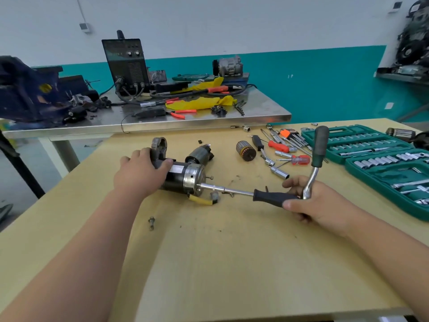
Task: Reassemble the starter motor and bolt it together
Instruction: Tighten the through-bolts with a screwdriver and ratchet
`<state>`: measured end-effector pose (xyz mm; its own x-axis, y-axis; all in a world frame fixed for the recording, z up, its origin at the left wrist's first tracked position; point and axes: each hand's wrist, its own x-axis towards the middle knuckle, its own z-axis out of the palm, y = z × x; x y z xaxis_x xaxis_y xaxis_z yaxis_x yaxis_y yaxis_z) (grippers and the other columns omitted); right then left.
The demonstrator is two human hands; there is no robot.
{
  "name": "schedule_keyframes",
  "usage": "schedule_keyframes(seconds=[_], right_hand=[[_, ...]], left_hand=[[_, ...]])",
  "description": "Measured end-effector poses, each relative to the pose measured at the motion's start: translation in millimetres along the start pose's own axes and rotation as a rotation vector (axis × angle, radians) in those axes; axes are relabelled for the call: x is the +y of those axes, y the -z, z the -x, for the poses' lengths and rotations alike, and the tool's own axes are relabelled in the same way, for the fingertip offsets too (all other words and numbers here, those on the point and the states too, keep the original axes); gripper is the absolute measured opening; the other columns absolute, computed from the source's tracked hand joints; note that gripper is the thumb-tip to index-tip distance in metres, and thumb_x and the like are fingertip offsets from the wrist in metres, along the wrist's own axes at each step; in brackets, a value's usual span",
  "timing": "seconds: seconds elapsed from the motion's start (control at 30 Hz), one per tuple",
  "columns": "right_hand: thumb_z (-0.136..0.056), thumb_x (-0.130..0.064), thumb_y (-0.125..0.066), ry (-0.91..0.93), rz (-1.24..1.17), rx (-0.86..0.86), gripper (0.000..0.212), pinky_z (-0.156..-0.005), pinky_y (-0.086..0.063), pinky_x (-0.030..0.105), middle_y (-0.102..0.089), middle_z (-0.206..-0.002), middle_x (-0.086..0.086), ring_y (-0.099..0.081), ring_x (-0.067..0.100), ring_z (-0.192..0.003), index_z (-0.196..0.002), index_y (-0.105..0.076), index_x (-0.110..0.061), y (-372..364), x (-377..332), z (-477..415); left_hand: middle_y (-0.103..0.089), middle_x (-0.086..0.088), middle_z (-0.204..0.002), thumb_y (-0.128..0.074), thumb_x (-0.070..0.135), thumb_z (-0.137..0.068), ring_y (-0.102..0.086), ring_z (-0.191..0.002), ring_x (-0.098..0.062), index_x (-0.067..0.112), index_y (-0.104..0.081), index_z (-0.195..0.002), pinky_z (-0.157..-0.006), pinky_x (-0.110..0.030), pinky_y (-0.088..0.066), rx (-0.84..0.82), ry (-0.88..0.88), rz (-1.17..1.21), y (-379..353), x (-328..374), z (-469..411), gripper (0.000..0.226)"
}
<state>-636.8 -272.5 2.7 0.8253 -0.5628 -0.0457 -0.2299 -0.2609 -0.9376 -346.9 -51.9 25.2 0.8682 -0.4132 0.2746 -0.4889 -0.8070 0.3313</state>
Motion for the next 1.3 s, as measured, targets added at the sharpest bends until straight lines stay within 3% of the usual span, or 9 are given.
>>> schedule_keyframes(seconds=[0.17,0.3,0.47,0.63,0.73,0.93,1.03,1.23,1.3], right_hand=[[-0.098,-0.024,-0.054,-0.012,-0.033,0.126,0.010,-0.039,-0.039,0.024,-0.069,-0.067,0.008,-0.047,0.016,-0.041,-0.105,-0.058,-0.018,-1,4,-8],[-0.087,0.000,-0.065,-0.018,-0.117,-0.010,0.038,-0.043,-0.042,0.028,-0.066,-0.084,0.008,-0.049,0.018,-0.048,-0.116,-0.050,-0.020,6,7,-6],[-0.099,-0.028,-0.051,0.003,-0.074,0.101,0.012,-0.035,-0.032,0.023,-0.069,-0.066,0.012,-0.039,0.017,-0.036,-0.110,-0.053,-0.023,3,13,-15],[-0.087,-0.007,-0.068,-0.012,-0.207,-0.046,0.046,-0.044,-0.041,0.029,-0.068,-0.076,0.005,-0.048,0.019,-0.049,-0.116,-0.046,-0.034,12,17,-9],[-0.099,-0.031,-0.051,-0.010,-0.097,0.127,0.006,-0.036,-0.031,0.022,-0.070,-0.071,0.013,-0.038,0.017,-0.036,-0.100,-0.051,-0.024,6,17,-16],[-0.082,-0.010,-0.071,-0.041,-0.292,-0.032,0.053,-0.045,-0.045,0.029,-0.068,-0.086,0.011,-0.053,0.020,-0.050,-0.115,-0.042,-0.039,12,22,-8],[-0.097,-0.029,-0.056,-0.039,-0.165,0.117,0.007,-0.037,-0.036,0.025,-0.069,-0.071,0.017,-0.043,0.019,-0.037,-0.099,-0.051,-0.025,5,19,-16],[-0.083,-0.010,-0.072,-0.028,-0.320,-0.060,0.048,-0.047,-0.047,0.030,-0.070,-0.079,0.006,-0.055,0.019,-0.053,-0.108,-0.044,-0.039,12,17,-7],[-0.093,-0.020,-0.062,-0.015,-0.170,0.015,0.020,-0.042,-0.042,0.029,-0.068,-0.068,0.008,-0.051,0.019,-0.046,-0.102,-0.049,-0.034,10,12,-8]], left_hand=[[-0.040,-0.003,-0.145,-0.037,0.068,-0.091,-0.030,-0.132,-0.031,0.019,-0.030,-0.147,-0.079,-0.042,-0.037,0.058,0.006,-0.002,-10,-4,8,0.075],[-0.039,-0.001,-0.146,-0.038,0.068,-0.091,-0.030,-0.132,-0.030,0.020,-0.028,-0.147,-0.078,-0.040,-0.037,0.077,0.010,0.009,-10,-4,11,0.075],[-0.040,-0.001,-0.145,-0.038,0.068,-0.091,-0.031,-0.131,-0.030,0.020,-0.030,-0.146,-0.076,-0.040,-0.036,0.071,0.021,-0.004,-10,-2,9,0.073],[-0.040,-0.002,-0.144,-0.038,0.067,-0.091,-0.031,-0.130,-0.030,0.019,-0.031,-0.145,-0.075,-0.039,-0.036,0.091,0.023,-0.008,-11,-1,12,0.073],[-0.040,-0.002,-0.145,-0.038,0.067,-0.092,-0.032,-0.130,-0.030,0.018,-0.030,-0.145,-0.075,-0.039,-0.035,0.088,0.022,-0.014,-10,1,12,0.073],[-0.039,-0.003,-0.145,-0.037,0.067,-0.092,-0.031,-0.130,-0.031,0.018,-0.030,-0.146,-0.075,-0.039,-0.034,0.101,0.025,-0.011,-12,0,14,0.074],[-0.039,-0.003,-0.145,-0.037,0.067,-0.092,-0.032,-0.130,-0.031,0.018,-0.030,-0.146,-0.075,-0.039,-0.034,0.096,0.028,-0.021,-12,1,13,0.073],[-0.041,-0.003,-0.143,-0.038,0.068,-0.091,-0.033,-0.129,-0.031,0.018,-0.032,-0.144,-0.074,-0.041,-0.035,0.113,0.035,-0.020,-13,-1,12,0.074],[-0.040,-0.003,-0.143,-0.039,0.069,-0.090,-0.032,-0.129,-0.032,0.017,-0.032,-0.143,-0.074,-0.042,-0.035,0.111,0.042,-0.018,-14,-2,12,0.074]])
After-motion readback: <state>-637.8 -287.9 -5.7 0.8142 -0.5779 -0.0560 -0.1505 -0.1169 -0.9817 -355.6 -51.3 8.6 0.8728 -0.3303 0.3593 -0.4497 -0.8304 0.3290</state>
